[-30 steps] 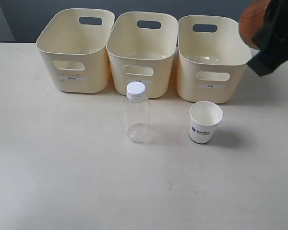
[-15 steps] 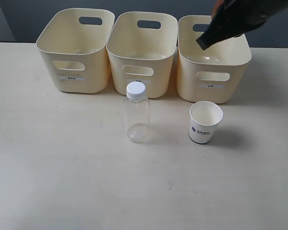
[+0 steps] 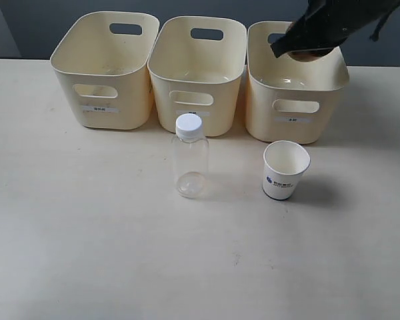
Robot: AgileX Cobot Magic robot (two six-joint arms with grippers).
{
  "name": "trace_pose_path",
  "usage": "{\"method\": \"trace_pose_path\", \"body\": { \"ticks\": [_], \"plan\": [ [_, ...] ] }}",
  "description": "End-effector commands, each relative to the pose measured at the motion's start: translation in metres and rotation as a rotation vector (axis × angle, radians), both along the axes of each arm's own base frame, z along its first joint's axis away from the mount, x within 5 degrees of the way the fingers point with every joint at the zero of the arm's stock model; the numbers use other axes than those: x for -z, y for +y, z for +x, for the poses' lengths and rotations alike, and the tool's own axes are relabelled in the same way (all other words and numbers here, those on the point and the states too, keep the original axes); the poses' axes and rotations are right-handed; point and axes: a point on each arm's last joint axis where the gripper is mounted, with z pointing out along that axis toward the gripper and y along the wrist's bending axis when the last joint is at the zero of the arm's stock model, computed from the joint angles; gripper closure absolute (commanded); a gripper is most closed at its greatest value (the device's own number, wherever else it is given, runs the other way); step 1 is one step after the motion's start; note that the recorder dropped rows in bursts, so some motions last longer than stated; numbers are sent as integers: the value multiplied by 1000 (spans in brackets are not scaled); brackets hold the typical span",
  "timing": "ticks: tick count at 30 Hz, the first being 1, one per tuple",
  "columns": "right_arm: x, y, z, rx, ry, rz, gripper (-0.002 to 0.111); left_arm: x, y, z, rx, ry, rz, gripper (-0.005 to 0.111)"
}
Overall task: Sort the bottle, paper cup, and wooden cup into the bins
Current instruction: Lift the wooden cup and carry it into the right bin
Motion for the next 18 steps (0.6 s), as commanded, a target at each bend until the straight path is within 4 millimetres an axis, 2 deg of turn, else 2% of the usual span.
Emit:
{"method": "trace_pose_path", "body": {
  "ticks": [1,7,14,18],
  "plan": [
    [-4,3,25,-17,11,8,109,0,0,0,-1,-10,-1,107],
    [0,13,57,-50,101,-5,109,0,0,0,-1,-10,-1,107],
    [24,14,84,-70,218,-30,109,0,0,0,-1,-10,-1,107],
    [35,8,94,-71,292,-45,109,0,0,0,-1,-10,-1,107]
  ]
}}
